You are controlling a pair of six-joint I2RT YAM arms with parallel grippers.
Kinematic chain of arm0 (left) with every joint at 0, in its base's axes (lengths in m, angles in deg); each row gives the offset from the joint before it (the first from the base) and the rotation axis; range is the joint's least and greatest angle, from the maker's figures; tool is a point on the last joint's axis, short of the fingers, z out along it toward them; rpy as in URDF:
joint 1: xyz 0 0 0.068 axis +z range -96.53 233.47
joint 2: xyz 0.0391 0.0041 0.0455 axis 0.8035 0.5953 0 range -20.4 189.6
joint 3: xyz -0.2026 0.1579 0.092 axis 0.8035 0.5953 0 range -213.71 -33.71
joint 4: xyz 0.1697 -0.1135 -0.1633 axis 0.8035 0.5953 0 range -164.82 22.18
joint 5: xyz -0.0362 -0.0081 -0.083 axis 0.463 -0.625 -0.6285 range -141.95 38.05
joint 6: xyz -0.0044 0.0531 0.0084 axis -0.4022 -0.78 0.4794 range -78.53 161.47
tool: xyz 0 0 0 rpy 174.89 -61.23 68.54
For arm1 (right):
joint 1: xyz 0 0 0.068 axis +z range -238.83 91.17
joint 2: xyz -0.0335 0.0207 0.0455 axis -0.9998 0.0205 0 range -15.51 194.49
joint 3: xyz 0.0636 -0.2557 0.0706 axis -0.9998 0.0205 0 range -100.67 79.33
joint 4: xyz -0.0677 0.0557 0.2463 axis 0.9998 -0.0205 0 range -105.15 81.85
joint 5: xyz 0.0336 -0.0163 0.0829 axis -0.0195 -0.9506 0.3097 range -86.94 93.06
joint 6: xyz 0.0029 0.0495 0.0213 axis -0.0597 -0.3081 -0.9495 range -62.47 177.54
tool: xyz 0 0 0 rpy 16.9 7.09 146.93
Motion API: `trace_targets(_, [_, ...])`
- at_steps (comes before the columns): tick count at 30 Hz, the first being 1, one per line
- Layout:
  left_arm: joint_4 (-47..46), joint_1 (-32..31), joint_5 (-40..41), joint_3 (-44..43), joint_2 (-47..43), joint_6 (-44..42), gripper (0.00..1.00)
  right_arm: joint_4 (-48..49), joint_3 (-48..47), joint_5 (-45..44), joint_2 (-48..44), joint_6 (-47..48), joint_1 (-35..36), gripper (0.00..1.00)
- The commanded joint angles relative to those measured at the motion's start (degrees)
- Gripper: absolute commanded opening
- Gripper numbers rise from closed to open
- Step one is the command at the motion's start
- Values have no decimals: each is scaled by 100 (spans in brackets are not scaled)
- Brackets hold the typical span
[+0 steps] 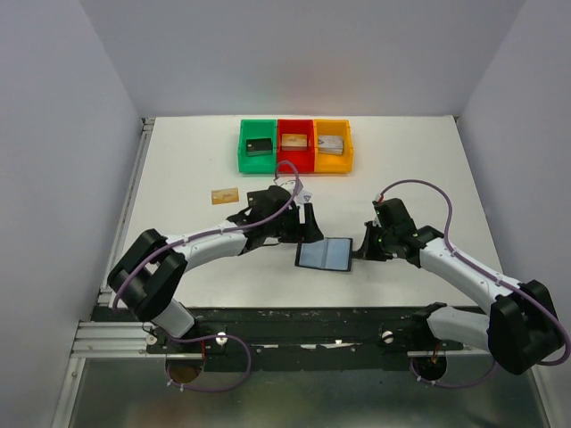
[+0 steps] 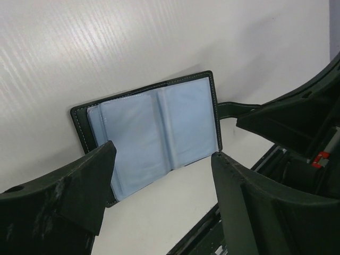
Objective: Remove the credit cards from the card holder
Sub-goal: Remove the credit card from the card holder.
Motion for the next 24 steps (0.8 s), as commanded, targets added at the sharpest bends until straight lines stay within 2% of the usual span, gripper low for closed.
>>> trace_targets(1, [498,-105,310,-143,254,-292,85,134,39,129,-69,-43,-20,0])
trace_targets(9, [674,-167,293,-249,518,-459,83,161,48,208,-8,-61,-20,0])
trace_targets(24, [375,-246,-15,-196,808,-556,81,266,101,314,36,-140,-20,0])
